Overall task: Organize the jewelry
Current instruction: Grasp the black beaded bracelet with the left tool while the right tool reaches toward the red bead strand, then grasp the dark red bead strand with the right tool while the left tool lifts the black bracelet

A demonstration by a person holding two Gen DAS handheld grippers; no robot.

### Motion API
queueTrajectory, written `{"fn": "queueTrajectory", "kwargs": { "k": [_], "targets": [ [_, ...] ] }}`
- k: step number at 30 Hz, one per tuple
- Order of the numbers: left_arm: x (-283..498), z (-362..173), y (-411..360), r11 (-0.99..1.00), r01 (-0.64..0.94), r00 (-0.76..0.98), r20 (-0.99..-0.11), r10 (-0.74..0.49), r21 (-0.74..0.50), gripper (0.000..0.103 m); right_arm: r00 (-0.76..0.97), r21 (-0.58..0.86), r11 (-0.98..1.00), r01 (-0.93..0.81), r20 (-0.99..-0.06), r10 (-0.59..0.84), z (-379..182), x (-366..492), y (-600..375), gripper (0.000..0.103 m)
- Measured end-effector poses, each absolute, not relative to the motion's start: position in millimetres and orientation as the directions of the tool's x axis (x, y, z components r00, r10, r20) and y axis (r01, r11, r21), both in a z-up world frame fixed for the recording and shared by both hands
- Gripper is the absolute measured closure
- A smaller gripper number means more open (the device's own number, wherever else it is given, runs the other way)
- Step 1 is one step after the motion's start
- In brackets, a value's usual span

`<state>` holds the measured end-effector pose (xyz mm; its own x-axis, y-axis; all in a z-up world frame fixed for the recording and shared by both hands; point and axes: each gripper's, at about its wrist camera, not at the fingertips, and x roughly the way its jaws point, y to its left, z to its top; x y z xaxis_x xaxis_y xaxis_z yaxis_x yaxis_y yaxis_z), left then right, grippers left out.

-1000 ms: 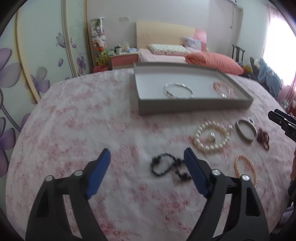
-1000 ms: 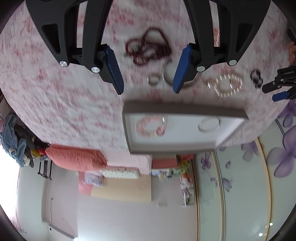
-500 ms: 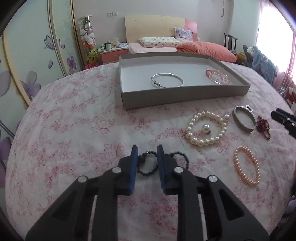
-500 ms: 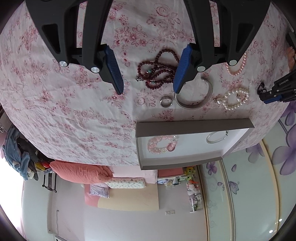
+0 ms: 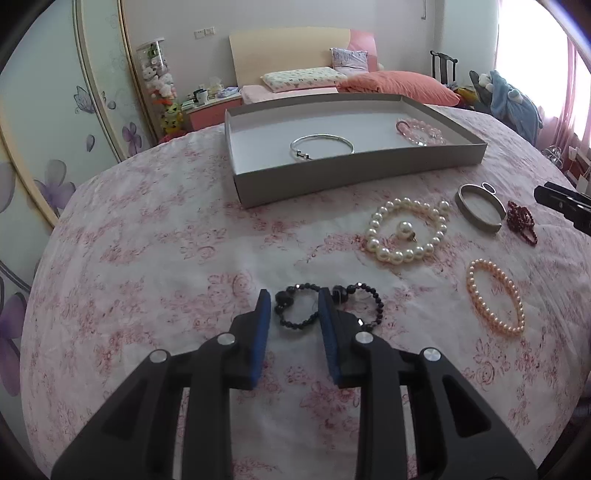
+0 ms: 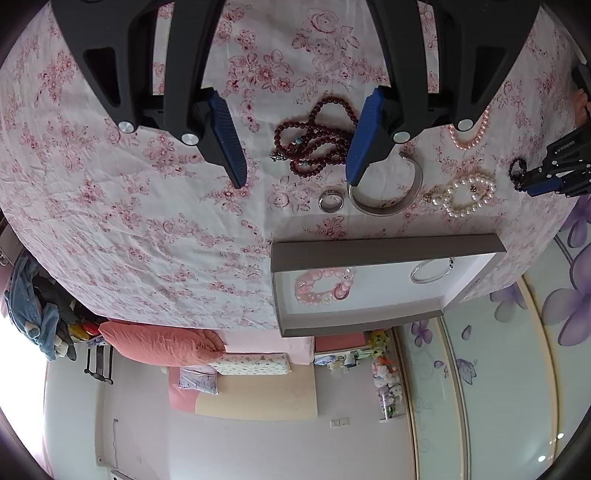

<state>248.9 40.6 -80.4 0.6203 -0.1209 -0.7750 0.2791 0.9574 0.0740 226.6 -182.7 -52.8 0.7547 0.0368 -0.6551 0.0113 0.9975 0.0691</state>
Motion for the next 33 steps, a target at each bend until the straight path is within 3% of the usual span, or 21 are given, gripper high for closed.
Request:
{"fn": "queueTrajectory", "kwargs": {
  "k": [2, 6, 11, 24, 33],
  "targets": [
    [251.6, -80.3, 40.8, 0.956, 0.287, 0.614, -0.778, -0.133, 0.063, 0.078, 0.755, 0.069, 0.998, 0.010, -0.655, 0.037, -52.6, 226.4, -182.7, 0.046],
    [254.8, -80.6, 37.9, 0.943, 0.324, 0.609, -0.779, -0.149, 0.073, 0.092, 0.755, 0.071, 0.997, 0.016, -0.655, 0.035, -52.3, 227.3, -184.6, 0.046],
    [253.1, -79.8, 38.0, 0.948, 0.300, 0.626, -0.772, -0.112, 0.105, 0.093, 0.755, 0.078, 0.997, 0.017, -0.655, 0.038, -52.4, 228.0, -185.9, 0.046],
    [245.6, -58.1, 51.0, 0.961, 0.276, 0.664, -0.725, -0.182, 0.012, 0.093, 0.760, 0.078, 0.997, 0.012, -0.649, 0.041, -51.2, 227.0, -186.7, 0.044],
    [238.4, -37.3, 46.0, 0.952, 0.304, 0.698, -0.673, -0.247, -0.035, 0.093, 0.699, 0.084, 0.996, -0.003, -0.712, 0.062, -65.3, 230.0, -193.1, 0.042]
  ]
}}
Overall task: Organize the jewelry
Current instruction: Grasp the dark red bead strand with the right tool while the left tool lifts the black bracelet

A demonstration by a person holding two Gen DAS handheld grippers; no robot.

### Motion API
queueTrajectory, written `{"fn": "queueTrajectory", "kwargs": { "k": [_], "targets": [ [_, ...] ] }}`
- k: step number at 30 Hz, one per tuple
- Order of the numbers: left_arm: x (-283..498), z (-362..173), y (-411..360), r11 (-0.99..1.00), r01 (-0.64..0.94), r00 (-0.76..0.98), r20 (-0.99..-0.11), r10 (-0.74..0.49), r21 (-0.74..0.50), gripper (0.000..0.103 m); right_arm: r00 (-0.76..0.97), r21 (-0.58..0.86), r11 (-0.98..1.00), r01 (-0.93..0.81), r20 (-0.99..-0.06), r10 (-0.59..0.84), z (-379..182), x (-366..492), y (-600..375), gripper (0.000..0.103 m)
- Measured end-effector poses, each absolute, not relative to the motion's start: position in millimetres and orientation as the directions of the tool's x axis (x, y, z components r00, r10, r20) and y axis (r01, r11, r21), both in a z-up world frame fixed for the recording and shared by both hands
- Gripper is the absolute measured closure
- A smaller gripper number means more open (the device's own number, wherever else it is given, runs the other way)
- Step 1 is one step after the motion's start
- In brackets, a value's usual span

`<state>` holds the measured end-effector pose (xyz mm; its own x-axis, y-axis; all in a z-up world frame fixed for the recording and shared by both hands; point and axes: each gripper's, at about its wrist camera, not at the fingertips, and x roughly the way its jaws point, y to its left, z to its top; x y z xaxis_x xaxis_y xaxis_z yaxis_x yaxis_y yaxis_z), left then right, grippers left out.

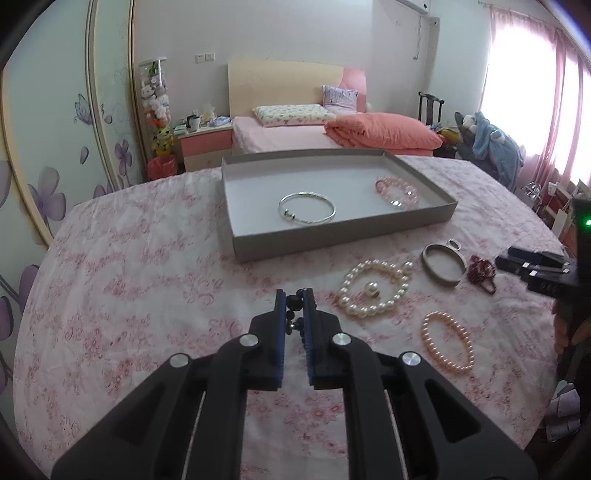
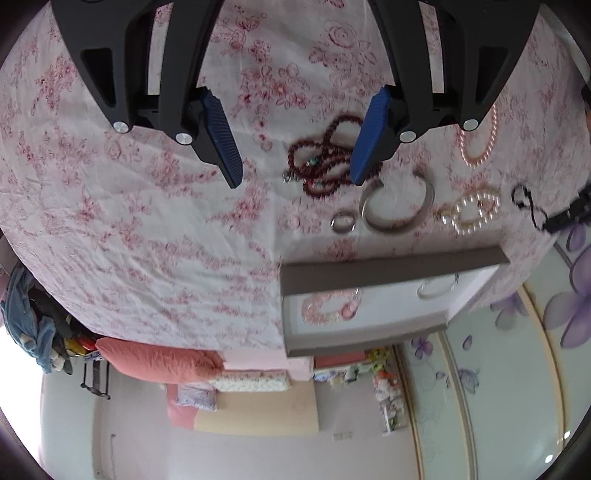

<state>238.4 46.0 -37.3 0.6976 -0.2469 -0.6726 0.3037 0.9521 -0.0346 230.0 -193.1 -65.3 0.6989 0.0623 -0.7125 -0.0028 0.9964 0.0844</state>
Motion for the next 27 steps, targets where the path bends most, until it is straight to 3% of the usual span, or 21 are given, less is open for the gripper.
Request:
{"fn": "queueTrajectory", "kwargs": {
  "k": [6, 9, 14, 15, 16, 17, 19, 21, 27],
  "targets": [
    [237.1, -34.5, 41.4, 0.948, 0.316, 0.700, -0.666, -0.258, -0.035, 0.093, 0.663, 0.079, 0.996, -0.046, -0.743, 0.089, -73.1, 236.5, -180.7, 0.041],
    [235.8, -36.0, 40.3, 0.946, 0.321, 0.696, -0.669, -0.262, -0.037, 0.093, 0.650, 0.083, 0.995, -0.060, -0.753, 0.102, -75.2, 243.9, -175.3, 0.017],
    [235.7, -37.0, 40.0, 0.946, 0.322, 0.694, -0.670, -0.264, -0.040, 0.093, 0.623, 0.044, 0.995, -0.094, -0.777, 0.093, -81.8, 252.8, -166.3, 0.017],
    [235.2, -37.4, 40.0, 0.946, 0.322, 0.694, -0.670, -0.265, -0.041, 0.093, 0.611, 0.040, 0.994, -0.099, -0.786, 0.093, -83.9, 254.0, -164.9, 0.022],
    [235.0, -37.5, 39.9, 0.946, 0.322, 0.694, -0.669, -0.265, -0.041, 0.093, 0.618, 0.034, 0.994, -0.104, -0.781, 0.092, -82.4, 252.6, -163.3, 0.038],
    [234.8, -37.5, 40.1, 0.946, 0.322, 0.694, -0.669, -0.266, -0.042, 0.093, 0.623, 0.026, 0.994, -0.109, -0.777, 0.089, -81.5, 251.6, -162.7, 0.045],
    [234.9, -37.5, 39.9, 0.946, 0.321, 0.695, -0.669, -0.264, -0.040, 0.093, 0.628, 0.028, 0.991, -0.130, -0.771, 0.104, -80.3, 248.9, -161.2, 0.081],
    [234.8, -37.3, 40.7, 0.947, 0.319, 0.695, -0.669, -0.265, -0.043, 0.093, 0.628, 0.028, 0.990, -0.139, -0.770, 0.110, -79.1, 246.1, -159.1, 0.089],
    [228.2, -31.3, 44.7, 0.945, 0.321, 0.707, -0.648, -0.282, -0.062, 0.093, 0.666, 0.064, 0.990, -0.125, -0.734, 0.132, -72.2, 233.6, -164.1, 0.091]
  ]
}}
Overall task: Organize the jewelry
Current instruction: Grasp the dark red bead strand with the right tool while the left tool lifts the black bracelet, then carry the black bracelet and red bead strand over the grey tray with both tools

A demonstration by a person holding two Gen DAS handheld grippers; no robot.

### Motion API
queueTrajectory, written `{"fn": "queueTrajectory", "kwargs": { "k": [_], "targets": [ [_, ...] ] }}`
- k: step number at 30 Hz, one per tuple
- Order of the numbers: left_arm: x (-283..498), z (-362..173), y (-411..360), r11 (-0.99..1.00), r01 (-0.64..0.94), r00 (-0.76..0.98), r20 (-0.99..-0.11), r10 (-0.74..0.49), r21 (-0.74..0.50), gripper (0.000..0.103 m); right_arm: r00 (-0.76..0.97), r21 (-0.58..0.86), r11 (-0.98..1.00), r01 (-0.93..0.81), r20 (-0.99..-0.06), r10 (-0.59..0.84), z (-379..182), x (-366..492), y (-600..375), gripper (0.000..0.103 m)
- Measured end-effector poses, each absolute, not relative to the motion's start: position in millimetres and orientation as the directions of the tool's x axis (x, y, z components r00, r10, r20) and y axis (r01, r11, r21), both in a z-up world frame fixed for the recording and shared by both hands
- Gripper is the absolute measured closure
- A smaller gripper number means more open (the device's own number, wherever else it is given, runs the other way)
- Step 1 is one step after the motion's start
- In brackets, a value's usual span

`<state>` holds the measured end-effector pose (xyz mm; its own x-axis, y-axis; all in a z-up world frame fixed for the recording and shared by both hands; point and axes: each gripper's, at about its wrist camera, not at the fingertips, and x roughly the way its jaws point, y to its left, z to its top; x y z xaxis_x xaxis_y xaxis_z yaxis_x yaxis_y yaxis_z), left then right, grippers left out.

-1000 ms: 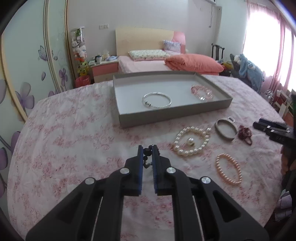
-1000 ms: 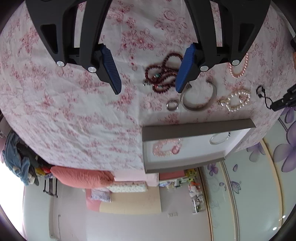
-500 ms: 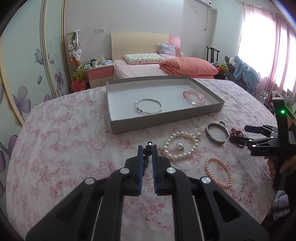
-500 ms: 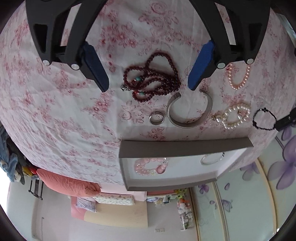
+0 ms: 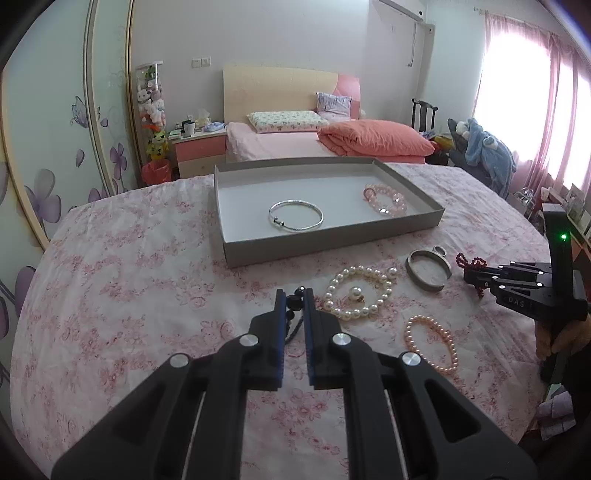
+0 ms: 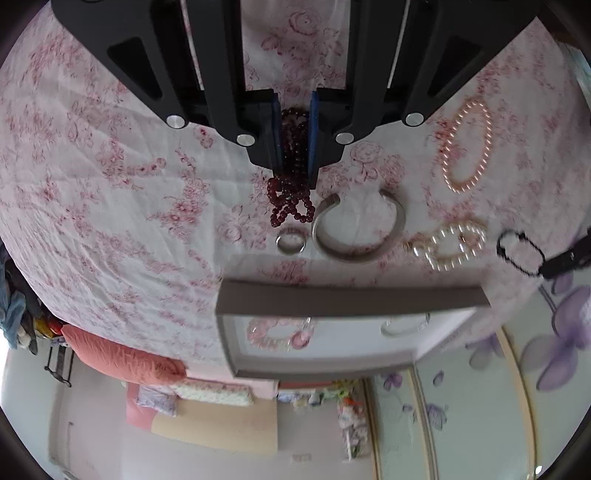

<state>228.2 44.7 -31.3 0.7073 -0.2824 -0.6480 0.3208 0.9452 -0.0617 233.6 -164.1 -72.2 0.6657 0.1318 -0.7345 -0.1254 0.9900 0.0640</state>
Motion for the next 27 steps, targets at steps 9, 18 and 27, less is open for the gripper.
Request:
{"fn": "queueTrajectory", "kwargs": {
  "k": [9, 18, 27],
  "targets": [
    [209.0, -9.2, 41.7, 0.944, 0.319, 0.760, -0.572, -0.309, -0.085, 0.093, 0.824, 0.078, 0.991, -0.107, -0.552, 0.132, -17.6, 201.0, -164.5, 0.091],
    [189.0, 34.8, 20.8, 0.952, 0.299, 0.854, -0.426, -0.300, -0.071, 0.093, 0.934, 0.047, 0.991, -0.122, -0.332, 0.131, 39.5, 187.4, -147.5, 0.091],
    [188.2, 60.1, -5.3, 0.979, 0.200, 0.923, -0.327, -0.204, -0.045, 0.093, 0.965, 0.064, 0.993, -0.097, -0.238, 0.109, 57.3, 196.4, -139.3, 0.091]
  ]
}}
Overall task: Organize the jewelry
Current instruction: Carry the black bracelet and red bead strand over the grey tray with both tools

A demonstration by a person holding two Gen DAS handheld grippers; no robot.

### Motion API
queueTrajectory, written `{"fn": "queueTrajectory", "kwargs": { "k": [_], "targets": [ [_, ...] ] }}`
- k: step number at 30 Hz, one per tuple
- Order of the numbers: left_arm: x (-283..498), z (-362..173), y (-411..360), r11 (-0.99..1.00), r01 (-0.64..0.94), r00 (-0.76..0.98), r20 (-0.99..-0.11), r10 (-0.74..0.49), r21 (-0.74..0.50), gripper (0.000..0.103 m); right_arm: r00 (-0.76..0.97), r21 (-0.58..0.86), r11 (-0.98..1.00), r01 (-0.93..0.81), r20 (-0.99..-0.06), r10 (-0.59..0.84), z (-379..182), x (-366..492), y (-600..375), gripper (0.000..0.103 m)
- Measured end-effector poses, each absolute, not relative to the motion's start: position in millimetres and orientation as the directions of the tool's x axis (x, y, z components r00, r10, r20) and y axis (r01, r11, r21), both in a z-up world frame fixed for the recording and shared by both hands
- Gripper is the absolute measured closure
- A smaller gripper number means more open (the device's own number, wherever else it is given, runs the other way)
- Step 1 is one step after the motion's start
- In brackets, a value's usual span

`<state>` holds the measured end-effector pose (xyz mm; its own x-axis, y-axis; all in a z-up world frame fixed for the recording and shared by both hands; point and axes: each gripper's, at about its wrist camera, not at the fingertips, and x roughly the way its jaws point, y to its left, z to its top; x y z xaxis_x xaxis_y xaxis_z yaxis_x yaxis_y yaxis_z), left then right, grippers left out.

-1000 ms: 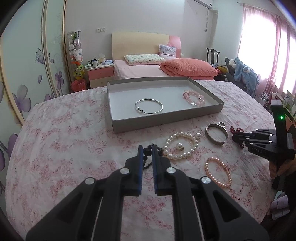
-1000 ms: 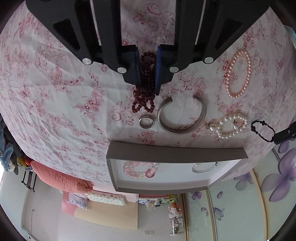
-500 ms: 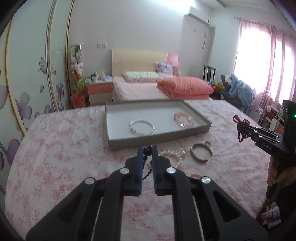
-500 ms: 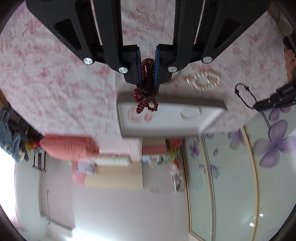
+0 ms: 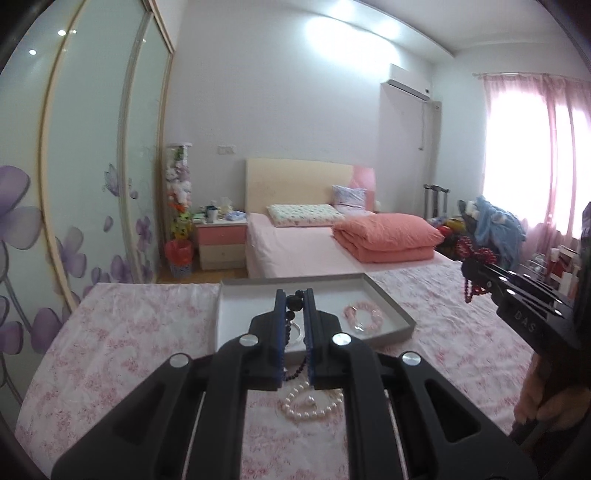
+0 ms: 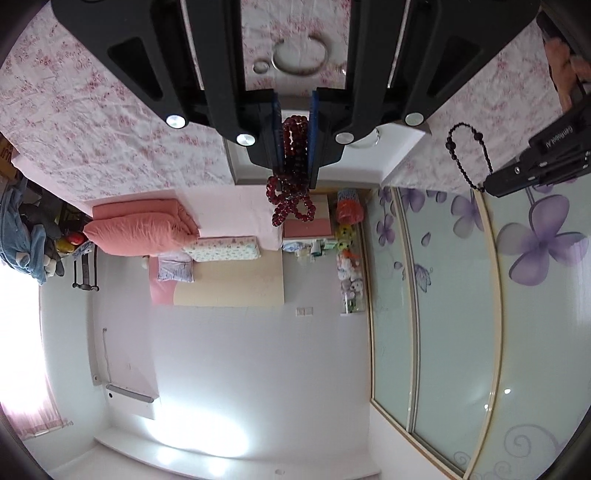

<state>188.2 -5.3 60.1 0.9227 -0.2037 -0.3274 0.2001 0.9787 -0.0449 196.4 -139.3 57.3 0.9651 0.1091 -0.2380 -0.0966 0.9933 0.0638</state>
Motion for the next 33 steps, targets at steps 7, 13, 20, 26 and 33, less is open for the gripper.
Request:
{"fn": "queueTrajectory", "kwargs": {
  "k": [7, 13, 20, 26, 33],
  "targets": [
    [197.5, 67.7, -25.0, 0.992, 0.123, 0.948, -0.295, -0.122, -0.017, 0.093, 0.978, 0.050, 0.996, -0.067, -0.194, 0.076, 65.1, 201.4, -134.0, 0.091],
    [201.9, 72.2, -31.5, 0.994, 0.107, 0.957, -0.271, -0.104, -0.007, 0.093, 0.983, 0.037, 0.997, -0.069, -0.165, 0.074, 71.4, 206.8, -130.4, 0.091],
    [214.9, 68.9, -35.9, 0.996, 0.093, 0.958, -0.273, -0.091, -0.004, 0.093, 0.985, 0.041, 0.997, -0.065, -0.158, 0.070, 70.7, 218.9, -129.0, 0.091],
    [235.1, 66.6, -38.4, 0.996, 0.087, 0.959, -0.270, -0.085, -0.005, 0.093, 0.985, 0.044, 0.997, -0.057, -0.161, 0.063, 70.4, 233.3, -127.9, 0.091],
    [269.6, 67.0, -41.4, 0.994, 0.106, 0.957, -0.269, -0.107, -0.017, 0.093, 0.982, 0.061, 0.997, -0.053, -0.178, 0.063, 68.3, 263.4, -131.5, 0.091]
  ]
}}
